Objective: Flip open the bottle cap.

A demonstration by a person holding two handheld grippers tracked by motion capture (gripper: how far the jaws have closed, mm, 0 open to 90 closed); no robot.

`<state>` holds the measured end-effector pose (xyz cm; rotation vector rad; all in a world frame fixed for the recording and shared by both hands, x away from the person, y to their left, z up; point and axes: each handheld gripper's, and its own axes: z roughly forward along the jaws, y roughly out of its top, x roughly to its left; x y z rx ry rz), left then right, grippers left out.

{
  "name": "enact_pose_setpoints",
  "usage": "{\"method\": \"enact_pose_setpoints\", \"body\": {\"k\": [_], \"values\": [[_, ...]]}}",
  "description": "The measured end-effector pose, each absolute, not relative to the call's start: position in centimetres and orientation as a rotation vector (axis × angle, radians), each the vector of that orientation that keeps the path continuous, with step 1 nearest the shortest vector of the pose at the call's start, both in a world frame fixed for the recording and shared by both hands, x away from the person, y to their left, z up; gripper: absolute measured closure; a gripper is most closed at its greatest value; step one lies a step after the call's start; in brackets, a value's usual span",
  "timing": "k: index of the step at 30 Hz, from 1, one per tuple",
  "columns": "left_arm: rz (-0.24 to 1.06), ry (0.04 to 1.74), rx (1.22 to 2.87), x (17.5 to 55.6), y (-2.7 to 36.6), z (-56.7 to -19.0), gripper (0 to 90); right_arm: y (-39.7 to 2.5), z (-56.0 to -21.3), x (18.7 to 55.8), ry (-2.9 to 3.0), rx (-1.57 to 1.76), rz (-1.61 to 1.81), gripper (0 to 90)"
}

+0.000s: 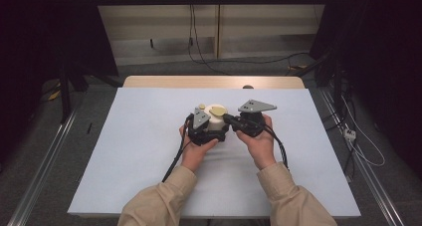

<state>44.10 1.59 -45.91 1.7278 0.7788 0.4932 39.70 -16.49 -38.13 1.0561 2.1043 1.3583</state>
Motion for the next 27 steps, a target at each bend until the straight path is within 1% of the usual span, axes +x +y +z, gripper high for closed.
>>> {"method": "enact_pose_setpoints", "body": {"k": [21, 27], "values": [[0.492, 0.78, 1.725, 44.1, 1.55, -45.92, 5.1, -16.44, -37.79, 39.96, 2.085, 1.049, 1.381, 90.0], [0.485, 0.785, 1.719, 44.08, 1.54, -45.92, 5.1, -15.82, -37.83, 40.32, 2.095, 1.036, 1.385, 90.0]]}}
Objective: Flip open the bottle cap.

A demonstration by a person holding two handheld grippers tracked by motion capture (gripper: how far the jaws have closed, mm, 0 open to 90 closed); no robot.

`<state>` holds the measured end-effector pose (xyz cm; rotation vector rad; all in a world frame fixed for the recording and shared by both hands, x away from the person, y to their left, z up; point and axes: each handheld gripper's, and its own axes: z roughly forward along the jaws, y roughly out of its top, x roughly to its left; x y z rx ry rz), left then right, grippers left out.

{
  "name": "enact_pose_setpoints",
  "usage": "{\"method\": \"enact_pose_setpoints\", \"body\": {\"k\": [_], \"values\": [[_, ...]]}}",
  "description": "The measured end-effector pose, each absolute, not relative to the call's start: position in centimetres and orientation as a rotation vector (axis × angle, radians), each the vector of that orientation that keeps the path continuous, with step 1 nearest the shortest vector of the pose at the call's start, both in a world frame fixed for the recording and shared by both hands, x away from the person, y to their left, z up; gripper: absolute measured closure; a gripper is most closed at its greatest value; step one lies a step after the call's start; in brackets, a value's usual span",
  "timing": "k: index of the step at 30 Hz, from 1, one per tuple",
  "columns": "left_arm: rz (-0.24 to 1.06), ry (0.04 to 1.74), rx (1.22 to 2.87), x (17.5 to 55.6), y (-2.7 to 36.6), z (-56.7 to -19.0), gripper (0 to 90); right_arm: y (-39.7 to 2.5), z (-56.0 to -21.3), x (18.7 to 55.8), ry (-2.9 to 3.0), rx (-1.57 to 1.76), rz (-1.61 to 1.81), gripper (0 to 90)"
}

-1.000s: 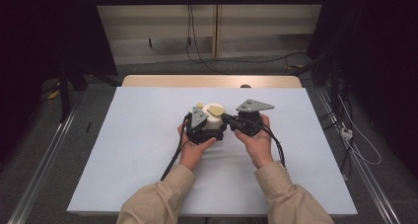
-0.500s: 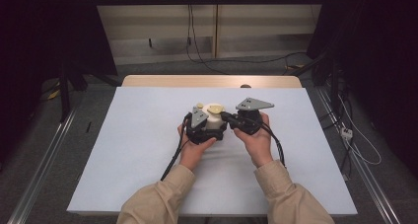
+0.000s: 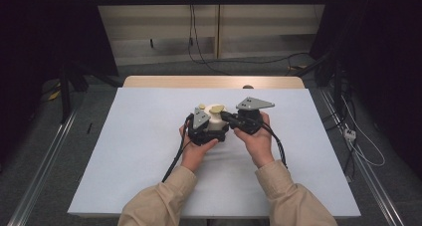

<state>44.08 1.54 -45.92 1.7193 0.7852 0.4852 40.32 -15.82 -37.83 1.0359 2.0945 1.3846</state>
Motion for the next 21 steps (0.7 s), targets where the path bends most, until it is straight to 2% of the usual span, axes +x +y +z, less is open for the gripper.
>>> {"method": "enact_pose_setpoints", "body": {"k": [21], "values": [[0.492, 0.779, 1.728, 44.1, 1.58, -45.91, 5.1, -15.47, -37.61, 40.63, 2.088, 1.036, 1.395, 90.0]]}}
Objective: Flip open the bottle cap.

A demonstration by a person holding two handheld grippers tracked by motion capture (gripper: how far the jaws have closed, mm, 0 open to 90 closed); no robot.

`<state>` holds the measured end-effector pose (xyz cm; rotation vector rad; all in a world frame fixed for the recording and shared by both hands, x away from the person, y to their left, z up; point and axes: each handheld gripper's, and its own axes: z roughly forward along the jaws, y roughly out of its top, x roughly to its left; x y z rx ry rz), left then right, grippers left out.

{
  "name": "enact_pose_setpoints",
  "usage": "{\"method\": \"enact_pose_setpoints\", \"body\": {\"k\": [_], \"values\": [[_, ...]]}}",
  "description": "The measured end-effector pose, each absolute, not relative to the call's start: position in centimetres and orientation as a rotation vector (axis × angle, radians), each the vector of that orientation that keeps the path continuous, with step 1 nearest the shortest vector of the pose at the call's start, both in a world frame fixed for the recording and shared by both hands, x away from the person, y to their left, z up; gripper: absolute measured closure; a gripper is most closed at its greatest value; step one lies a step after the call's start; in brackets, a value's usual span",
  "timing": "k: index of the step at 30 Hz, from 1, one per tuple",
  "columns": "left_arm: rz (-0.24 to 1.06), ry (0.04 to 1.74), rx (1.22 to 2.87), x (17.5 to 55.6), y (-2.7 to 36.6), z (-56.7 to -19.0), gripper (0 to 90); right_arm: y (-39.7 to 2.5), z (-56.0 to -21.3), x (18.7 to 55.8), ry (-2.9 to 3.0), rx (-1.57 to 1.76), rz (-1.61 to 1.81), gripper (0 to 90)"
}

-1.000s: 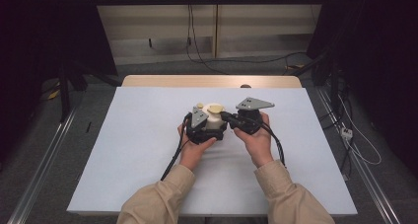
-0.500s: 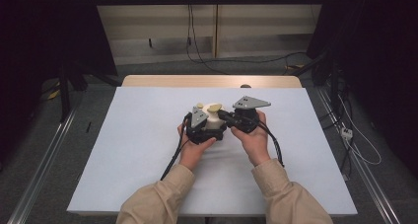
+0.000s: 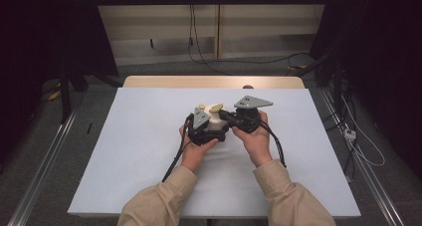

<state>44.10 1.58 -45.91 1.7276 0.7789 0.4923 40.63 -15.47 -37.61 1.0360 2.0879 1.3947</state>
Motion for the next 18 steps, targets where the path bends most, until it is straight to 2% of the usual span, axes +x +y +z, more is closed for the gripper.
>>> {"method": "enact_pose_setpoints", "body": {"k": [18], "values": [[0.492, 0.782, 1.722, 44.08, 1.53, -45.92, 5.1, -15.43, -37.51, 41.05, 2.077, 1.057, 1.409, 90.0]]}}
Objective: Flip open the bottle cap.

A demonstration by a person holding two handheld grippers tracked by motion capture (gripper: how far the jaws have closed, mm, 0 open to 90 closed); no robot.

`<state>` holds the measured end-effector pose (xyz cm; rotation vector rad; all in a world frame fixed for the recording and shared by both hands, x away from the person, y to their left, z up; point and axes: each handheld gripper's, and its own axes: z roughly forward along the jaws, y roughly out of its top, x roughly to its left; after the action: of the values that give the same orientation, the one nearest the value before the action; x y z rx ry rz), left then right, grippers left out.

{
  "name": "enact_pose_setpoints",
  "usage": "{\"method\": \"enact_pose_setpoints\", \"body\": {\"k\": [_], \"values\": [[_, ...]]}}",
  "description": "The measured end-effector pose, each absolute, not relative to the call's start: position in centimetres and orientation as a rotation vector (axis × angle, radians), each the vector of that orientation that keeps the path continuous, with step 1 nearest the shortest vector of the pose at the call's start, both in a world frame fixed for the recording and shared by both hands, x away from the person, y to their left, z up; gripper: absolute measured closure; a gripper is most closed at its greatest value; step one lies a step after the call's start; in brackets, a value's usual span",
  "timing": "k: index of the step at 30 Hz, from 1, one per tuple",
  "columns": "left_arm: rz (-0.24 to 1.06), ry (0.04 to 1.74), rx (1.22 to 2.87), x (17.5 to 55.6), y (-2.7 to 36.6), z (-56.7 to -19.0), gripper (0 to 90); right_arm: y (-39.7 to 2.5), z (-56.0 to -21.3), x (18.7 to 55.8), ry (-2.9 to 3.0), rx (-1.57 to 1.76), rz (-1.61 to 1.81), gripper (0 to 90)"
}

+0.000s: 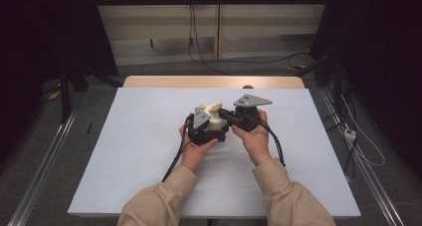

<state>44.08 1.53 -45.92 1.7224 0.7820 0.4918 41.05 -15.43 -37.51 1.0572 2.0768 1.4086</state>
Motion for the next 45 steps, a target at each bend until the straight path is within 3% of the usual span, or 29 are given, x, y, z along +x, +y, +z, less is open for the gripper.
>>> {"method": "enact_pose_setpoints", "body": {"k": [45], "values": [[0.505, 0.784, 1.723, 44.01, 1.38, -45.96, 5.0, -14.9, -37.18, 41.89, 2.061, 1.06, 1.434, 90.0]]}}
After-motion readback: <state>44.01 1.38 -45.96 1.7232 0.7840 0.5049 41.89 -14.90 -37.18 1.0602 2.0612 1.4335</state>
